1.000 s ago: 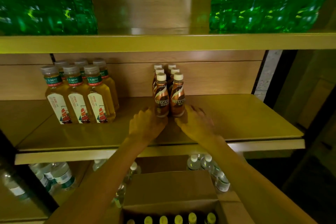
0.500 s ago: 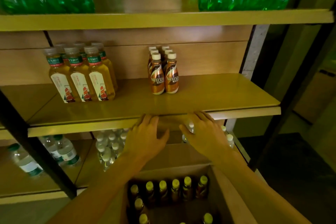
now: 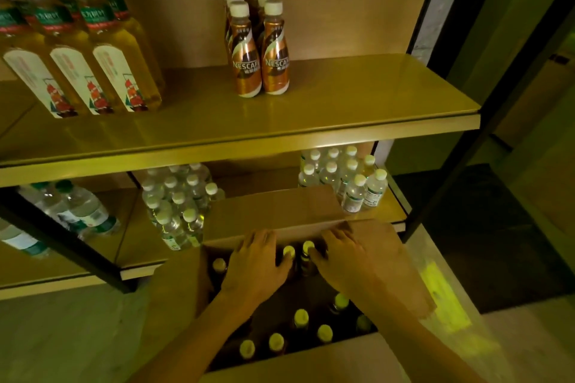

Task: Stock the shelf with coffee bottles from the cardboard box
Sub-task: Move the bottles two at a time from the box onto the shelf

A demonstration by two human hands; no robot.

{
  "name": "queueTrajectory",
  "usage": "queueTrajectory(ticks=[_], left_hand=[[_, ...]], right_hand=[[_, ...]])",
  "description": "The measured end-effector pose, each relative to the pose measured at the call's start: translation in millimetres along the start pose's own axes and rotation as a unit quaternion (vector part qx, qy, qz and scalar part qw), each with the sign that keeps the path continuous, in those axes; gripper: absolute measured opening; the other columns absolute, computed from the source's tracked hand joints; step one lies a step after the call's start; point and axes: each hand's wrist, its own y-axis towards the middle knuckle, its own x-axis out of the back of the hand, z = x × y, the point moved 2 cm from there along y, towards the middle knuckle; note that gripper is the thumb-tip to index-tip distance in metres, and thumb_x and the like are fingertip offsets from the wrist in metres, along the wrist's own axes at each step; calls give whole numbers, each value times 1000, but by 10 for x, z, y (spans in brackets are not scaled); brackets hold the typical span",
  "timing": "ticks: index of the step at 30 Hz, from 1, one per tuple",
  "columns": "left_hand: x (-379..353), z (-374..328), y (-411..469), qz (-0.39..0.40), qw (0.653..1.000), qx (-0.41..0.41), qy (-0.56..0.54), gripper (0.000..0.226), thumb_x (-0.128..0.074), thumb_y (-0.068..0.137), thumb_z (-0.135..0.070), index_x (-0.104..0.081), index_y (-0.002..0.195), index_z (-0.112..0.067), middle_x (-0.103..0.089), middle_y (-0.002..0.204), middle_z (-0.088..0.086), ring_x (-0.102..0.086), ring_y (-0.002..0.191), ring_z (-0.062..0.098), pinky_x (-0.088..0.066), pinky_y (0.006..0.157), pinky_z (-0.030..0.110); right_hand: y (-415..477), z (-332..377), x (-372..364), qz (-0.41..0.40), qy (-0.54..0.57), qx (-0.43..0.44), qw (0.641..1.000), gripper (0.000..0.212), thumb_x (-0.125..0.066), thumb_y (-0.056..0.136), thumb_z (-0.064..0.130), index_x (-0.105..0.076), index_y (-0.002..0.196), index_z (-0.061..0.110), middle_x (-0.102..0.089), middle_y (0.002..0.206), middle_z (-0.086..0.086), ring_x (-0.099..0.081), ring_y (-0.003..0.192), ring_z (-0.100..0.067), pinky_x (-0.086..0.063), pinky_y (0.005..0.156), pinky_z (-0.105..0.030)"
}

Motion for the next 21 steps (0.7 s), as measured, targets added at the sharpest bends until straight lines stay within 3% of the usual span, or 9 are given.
queueTrajectory(ticks=[4, 8, 12, 17, 21], left_hand=[[-450, 16, -40, 71, 997, 25, -8, 56, -38, 93, -56, -49, 135, -20, -49, 140, -1, -44, 131, 20, -46, 95, 34], [-864, 87, -52, 149, 986, 70, -33, 56, -39, 94, -54, -46, 138, -20, -48, 141, -1, -43, 133, 20, -46, 98, 34], [-1163, 191, 48, 196, 957, 171, -132, 59, -46, 94, -53, -43, 141, -18, -51, 139, 3, -49, 128, 24, -47, 99, 37], [-1373, 266, 264, 180, 897, 304, -264, 59, -56, 90, -49, -46, 135, -12, -57, 131, 11, -58, 117, 31, -50, 87, 38], [-1537, 368, 455, 171, 856, 382, -304, 71, -60, 88, -48, -39, 141, -7, -55, 134, 17, -55, 121, 36, -46, 84, 39]], right_hand=[[-55, -197, -411, 84, 16, -52, 995, 33, -46, 93, 50, -59, 111, 25, -62, 118, 2, -55, 117, -23, -48, 92, -39], [0, -335, -730, 171, 42, -83, 981, 33, -48, 92, 47, -58, 115, 25, -61, 117, 3, -57, 113, -23, -49, 88, -38], [229, -405, -933, 225, 92, -126, 962, 30, -49, 93, 44, -55, 113, 23, -60, 110, 0, -59, 100, -24, -46, 77, -36], [587, -467, -1178, 229, 190, -201, 933, 47, -55, 92, 39, -42, 131, 17, -62, 98, -6, -62, 85, -27, -48, 66, -38], [832, -485, -1419, 223, 231, -237, 917, 65, -60, 91, 30, -28, 146, 13, -58, 93, -7, -57, 75, -25, -39, 57, -33]])
